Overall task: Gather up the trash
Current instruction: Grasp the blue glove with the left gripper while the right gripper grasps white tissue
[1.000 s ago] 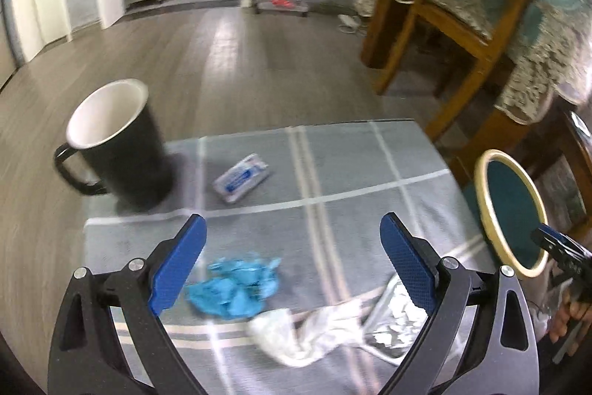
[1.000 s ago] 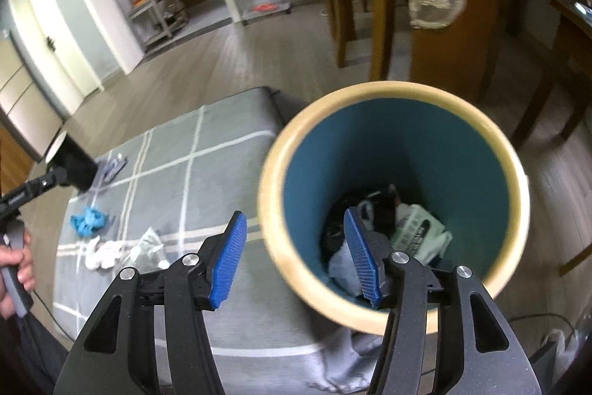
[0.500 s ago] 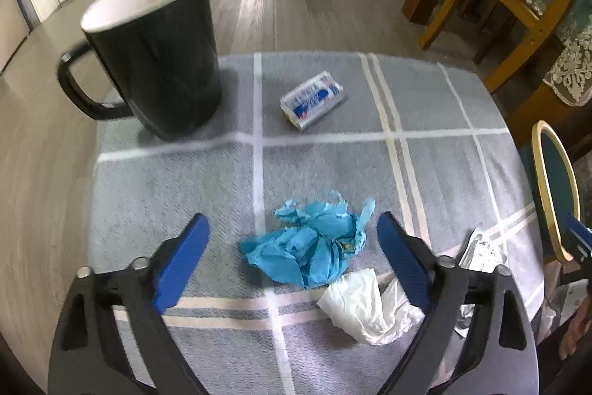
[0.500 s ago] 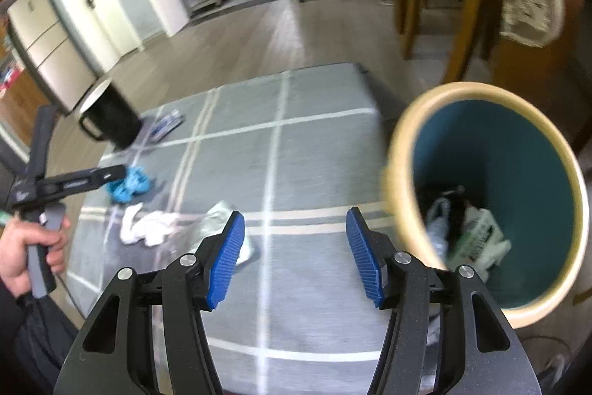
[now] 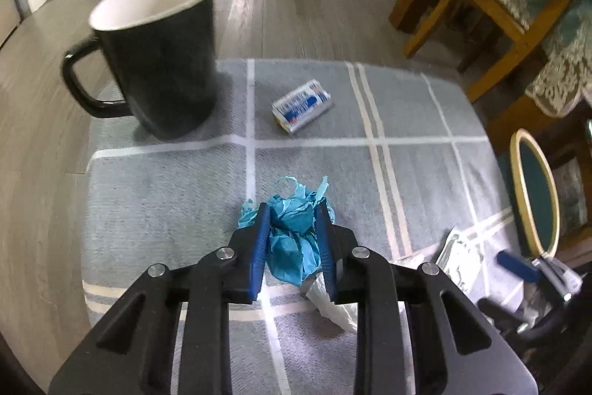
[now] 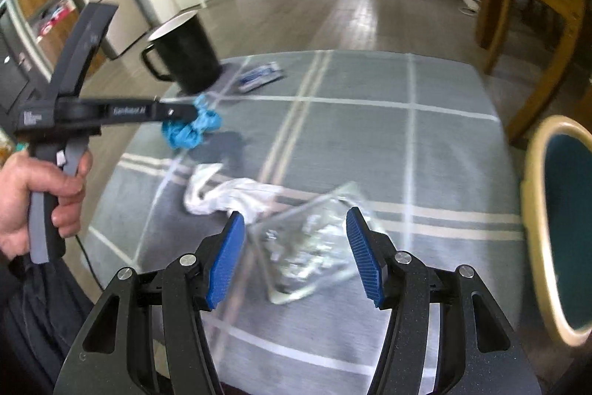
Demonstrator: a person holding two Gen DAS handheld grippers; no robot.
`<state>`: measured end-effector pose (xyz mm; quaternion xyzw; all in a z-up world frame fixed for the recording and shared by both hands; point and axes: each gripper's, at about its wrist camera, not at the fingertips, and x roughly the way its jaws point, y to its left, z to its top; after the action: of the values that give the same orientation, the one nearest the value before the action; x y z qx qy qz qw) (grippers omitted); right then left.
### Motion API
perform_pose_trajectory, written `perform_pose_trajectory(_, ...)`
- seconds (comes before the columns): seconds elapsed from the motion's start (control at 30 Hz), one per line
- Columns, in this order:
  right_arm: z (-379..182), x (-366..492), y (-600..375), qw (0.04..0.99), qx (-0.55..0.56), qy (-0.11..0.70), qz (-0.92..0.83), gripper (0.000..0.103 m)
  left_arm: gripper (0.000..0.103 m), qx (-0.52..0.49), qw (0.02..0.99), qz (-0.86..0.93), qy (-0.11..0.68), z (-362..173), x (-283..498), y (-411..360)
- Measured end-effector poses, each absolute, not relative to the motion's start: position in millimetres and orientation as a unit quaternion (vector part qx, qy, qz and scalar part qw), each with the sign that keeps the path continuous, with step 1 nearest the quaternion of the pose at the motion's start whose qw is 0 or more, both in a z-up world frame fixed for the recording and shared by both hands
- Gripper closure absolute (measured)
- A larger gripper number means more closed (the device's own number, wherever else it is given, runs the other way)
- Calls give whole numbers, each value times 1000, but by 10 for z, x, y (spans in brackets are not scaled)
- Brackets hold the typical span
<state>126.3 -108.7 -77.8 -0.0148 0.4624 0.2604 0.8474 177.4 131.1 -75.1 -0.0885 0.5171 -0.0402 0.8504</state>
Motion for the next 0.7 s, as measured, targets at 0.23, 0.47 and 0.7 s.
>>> perform_pose_trajectory(0.23,-824,1145,-470,829,-85,449,322,44,79,-108,862,-26,494,-587,1685,1462)
perform_pose_trajectory(0.47,-1031,1136,19,812,-157,451,336,48,79,-128,864,-20,486,-469,1650,1515)
perform_pose_trajectory(0.7,-1023,1180,-19,820,-156,445,324,88,79,-128,866,-16,483,-401,1661,1440)
